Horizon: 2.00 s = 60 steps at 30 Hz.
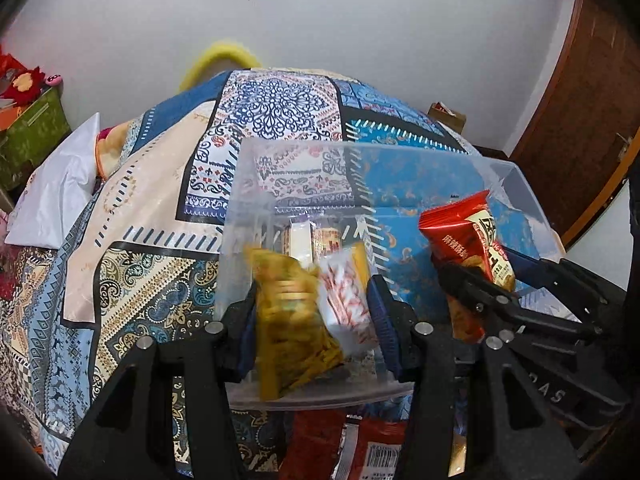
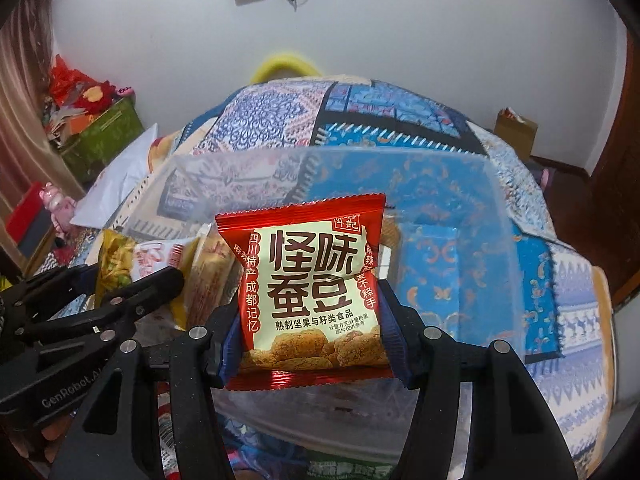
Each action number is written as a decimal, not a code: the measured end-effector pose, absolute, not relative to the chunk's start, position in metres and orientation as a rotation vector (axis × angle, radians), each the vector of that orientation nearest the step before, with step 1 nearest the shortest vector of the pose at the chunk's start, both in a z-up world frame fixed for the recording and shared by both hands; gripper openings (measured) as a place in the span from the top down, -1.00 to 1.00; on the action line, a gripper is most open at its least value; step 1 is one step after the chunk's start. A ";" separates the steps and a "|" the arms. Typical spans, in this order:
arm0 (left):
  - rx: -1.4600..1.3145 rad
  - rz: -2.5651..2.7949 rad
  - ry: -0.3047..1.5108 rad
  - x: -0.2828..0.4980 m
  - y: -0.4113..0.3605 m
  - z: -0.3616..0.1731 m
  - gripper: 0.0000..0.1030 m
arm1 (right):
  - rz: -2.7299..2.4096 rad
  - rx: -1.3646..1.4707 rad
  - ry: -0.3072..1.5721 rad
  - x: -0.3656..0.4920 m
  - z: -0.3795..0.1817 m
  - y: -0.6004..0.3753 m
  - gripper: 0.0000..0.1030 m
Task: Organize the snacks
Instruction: 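Lower both bags into the clear box and open both tools, then grasp the green-lidded MENG jar with the left tool while the right tool grasps an orange snack bag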
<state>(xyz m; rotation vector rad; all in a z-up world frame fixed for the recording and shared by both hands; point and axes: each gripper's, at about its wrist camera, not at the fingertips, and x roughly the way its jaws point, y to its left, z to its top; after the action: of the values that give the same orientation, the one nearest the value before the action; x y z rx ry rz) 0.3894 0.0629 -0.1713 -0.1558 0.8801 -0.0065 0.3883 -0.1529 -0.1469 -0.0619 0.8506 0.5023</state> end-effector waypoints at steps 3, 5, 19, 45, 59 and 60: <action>-0.166 -0.008 0.883 0.390 0.065 -0.172 0.05 | 0.501 -0.089 0.848 0.386 -0.146 -0.151 -0.10; -0.177 -0.015 0.892 0.389 0.067 -0.172 0.05 | 0.509 -0.090 0.857 0.386 -0.145 -0.151 -0.11; -0.197 -0.007 0.822 0.345 0.079 -0.126 -0.26 | 0.511 -0.135 0.778 0.356 -0.109 -0.157 -0.49; -0.127 -0.041 0.857 0.181 0.073 -0.115 -0.34 | 0.522 -0.127 0.703 0.222 -0.083 -0.206 -0.51; -0.092 -0.048 0.936 0.119 0.066 -0.155 -0.34 | 0.624 -0.151 0.905 0.173 -0.159 -0.182 -0.58; -0.096 -0.049 0.942 0.116 0.066 -0.157 -0.34 | 0.627 -0.157 0.915 0.171 -0.163 -0.179 -0.58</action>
<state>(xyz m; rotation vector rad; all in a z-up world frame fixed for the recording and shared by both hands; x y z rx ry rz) 0.1161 0.0662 -0.1567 -0.0962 0.9417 -0.0494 0.1711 -0.1793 -0.1626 -0.1573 0.9146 0.6271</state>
